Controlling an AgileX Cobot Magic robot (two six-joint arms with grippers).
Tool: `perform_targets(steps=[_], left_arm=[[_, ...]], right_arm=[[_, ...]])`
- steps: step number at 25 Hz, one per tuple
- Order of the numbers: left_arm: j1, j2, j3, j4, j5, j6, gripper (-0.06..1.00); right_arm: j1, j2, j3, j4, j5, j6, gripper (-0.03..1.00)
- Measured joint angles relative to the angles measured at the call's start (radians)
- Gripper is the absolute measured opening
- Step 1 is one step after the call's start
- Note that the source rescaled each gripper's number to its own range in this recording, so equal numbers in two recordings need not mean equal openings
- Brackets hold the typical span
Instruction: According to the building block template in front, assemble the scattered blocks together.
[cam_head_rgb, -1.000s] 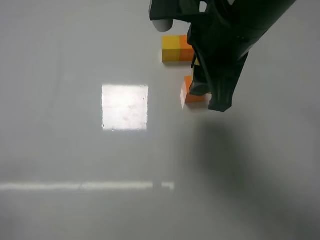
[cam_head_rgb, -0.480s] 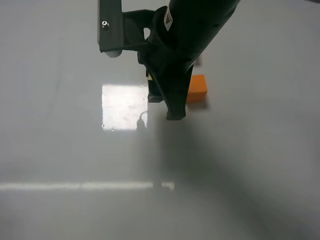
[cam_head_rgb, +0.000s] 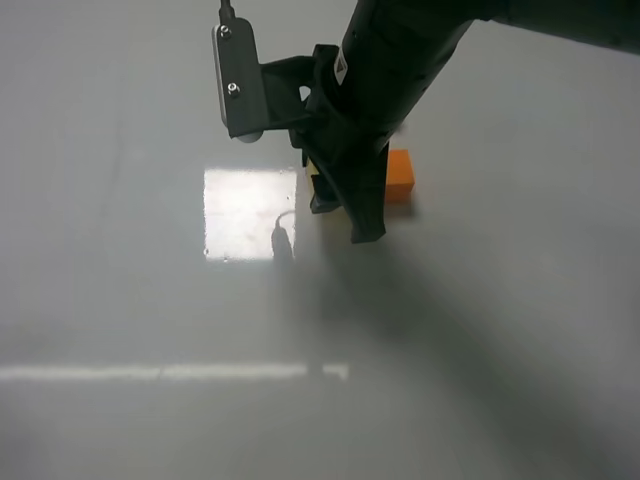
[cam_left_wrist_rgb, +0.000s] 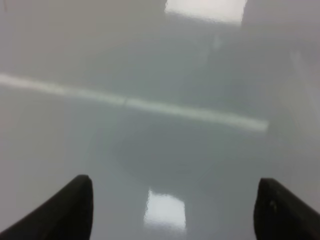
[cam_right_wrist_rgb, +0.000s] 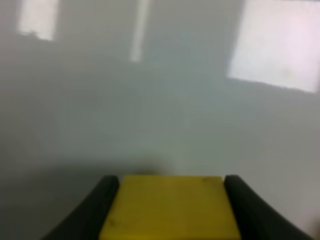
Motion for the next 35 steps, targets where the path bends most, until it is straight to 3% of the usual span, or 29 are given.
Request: perform_targets(steps=[18,35], left_arm=[[0.000,0.000,0.000,0.000,0.001,0.000,0.77],[0.000,0.000,0.000,0.000,0.001,0.000,0.77]], right_arm=[[-0.079,0.010,0.000,0.076,-0.024,-0.097,0.01],[-0.126,0.040,-0.003,0.101,-0.039,-0.105,0.01]])
